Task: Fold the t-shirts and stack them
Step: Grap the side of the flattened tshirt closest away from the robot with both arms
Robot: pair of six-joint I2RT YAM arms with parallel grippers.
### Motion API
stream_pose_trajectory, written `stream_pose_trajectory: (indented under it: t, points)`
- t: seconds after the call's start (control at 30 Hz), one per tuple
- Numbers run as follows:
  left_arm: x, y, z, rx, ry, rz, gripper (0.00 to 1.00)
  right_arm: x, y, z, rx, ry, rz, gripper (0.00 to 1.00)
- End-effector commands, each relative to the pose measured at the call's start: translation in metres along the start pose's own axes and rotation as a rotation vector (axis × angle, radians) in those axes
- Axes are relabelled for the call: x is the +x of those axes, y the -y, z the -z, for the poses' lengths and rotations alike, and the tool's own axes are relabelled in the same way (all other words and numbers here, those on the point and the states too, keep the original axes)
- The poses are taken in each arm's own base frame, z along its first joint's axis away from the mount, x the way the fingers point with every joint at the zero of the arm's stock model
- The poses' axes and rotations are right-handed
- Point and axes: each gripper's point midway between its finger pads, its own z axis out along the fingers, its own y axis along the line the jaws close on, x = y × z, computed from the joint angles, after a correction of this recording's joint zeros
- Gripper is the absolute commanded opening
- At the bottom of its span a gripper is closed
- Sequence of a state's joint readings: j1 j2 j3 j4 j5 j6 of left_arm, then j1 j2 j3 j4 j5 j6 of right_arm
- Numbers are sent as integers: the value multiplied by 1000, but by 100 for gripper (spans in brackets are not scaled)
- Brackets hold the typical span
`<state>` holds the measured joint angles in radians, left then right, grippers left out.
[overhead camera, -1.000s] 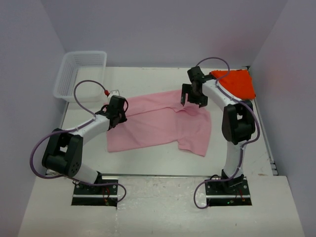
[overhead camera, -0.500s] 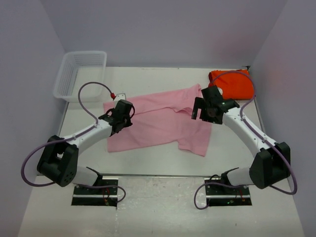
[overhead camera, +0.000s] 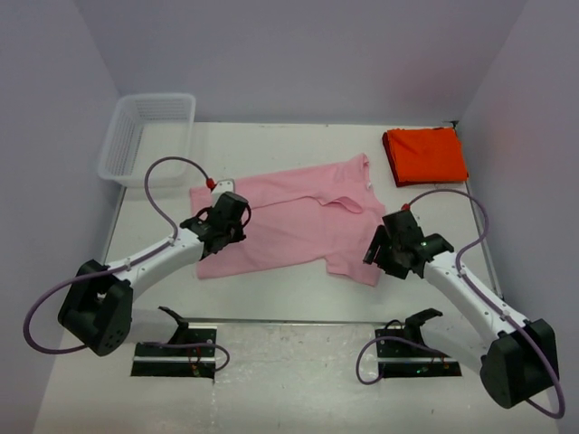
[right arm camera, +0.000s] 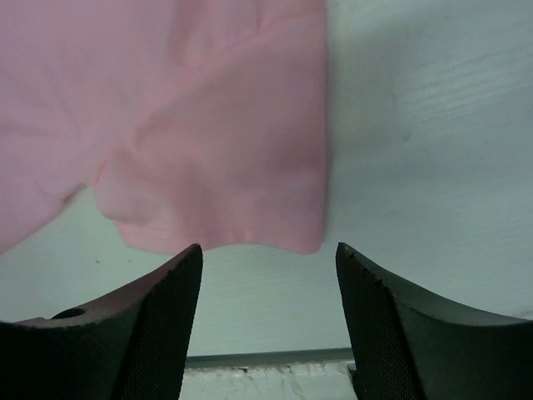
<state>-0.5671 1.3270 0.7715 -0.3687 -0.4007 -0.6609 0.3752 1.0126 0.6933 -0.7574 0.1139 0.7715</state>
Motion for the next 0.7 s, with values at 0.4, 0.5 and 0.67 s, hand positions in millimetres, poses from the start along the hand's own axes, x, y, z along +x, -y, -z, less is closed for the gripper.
stream_pose_trajectory:
  t: [0.4,0.5,0.67]
  points:
    - [-7,2,12,28,46,13,32,45,18,-26,66,-83,-259,56]
    - [-6,3,12,36,47,14,32,47,20,-30,82,-82,-280,54]
    - [-8,3,12,36,54,7,33,51,26,-34,109,-84,-307,53]
